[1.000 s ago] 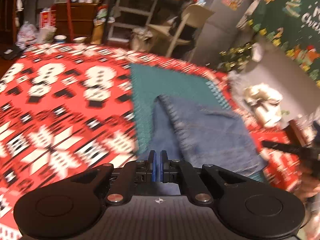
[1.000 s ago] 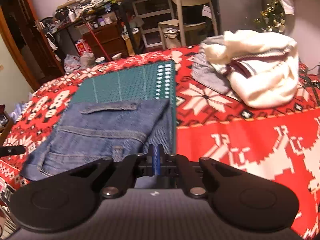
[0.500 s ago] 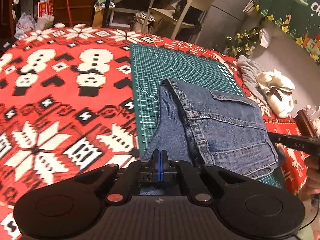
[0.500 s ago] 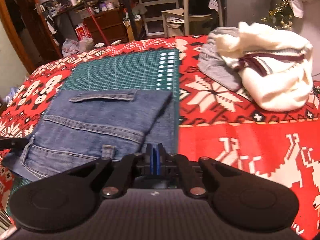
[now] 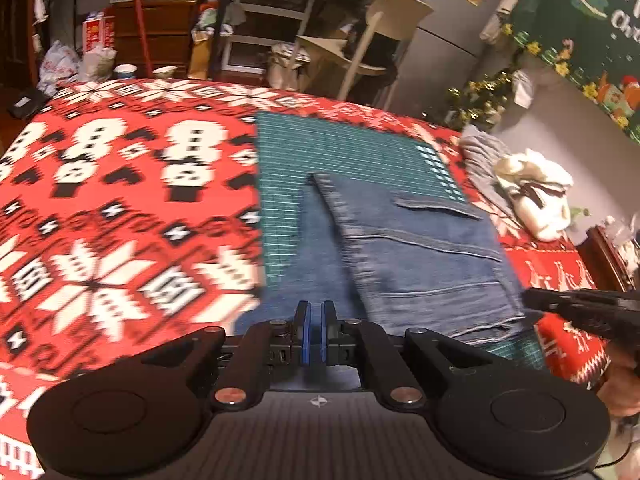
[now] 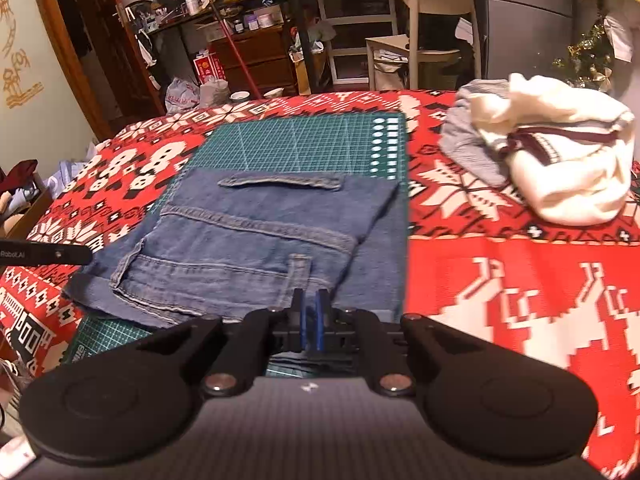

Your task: Fold clothes

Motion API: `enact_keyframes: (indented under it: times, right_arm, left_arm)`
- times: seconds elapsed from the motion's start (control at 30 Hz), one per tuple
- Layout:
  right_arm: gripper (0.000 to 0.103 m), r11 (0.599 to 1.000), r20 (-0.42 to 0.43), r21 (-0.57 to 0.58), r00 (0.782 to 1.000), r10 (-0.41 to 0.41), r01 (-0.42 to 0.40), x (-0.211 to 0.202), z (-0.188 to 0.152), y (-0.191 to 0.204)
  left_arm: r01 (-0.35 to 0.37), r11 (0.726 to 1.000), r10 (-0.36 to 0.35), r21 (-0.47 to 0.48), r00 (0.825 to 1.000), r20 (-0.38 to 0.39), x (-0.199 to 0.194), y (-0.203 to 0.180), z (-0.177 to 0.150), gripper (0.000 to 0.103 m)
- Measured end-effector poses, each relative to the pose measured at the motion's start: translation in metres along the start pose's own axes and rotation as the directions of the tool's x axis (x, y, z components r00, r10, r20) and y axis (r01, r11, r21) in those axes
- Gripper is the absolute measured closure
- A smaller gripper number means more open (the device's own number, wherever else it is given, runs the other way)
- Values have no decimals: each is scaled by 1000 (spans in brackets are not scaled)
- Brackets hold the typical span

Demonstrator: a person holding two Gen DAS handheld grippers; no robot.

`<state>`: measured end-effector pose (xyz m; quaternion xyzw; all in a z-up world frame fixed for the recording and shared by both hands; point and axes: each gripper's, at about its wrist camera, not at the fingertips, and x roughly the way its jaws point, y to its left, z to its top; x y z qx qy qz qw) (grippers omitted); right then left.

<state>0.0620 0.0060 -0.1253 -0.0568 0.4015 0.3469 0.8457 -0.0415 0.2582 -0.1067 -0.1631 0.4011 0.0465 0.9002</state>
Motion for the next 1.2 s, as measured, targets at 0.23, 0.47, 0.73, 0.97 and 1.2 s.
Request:
enact_keyframes:
  times: [0.23, 0.47, 0.73, 0.97, 1.2]
  right_arm:
    - [98, 999, -19, 43, 1000, -25, 26, 17, -7, -1]
    - [97, 999, -9, 37, 1000, -26, 26, 4, -19, -5]
    - [84, 998, -14, -3, 998, -56, 56, -10, -44, 7]
    - [68, 994, 16, -83, 997, -70, 72, -19, -57, 33]
    - [44, 989, 3, -85, 993, -121, 121, -6, -64, 41]
  left_arm:
    - [-52, 997, 55, 62, 997, -49, 32, -22, -10, 100]
    - [-20, 998, 23, 59, 999, -40, 19, -12, -16, 99]
    - [-39, 999, 40, 27, 997, -62, 10, -17, -21, 84]
    - [-32, 987, 37, 158, 999, -31, -6, -61, -46, 45]
    - [-63, 967, 78, 247, 996, -49, 14, -75, -68, 45]
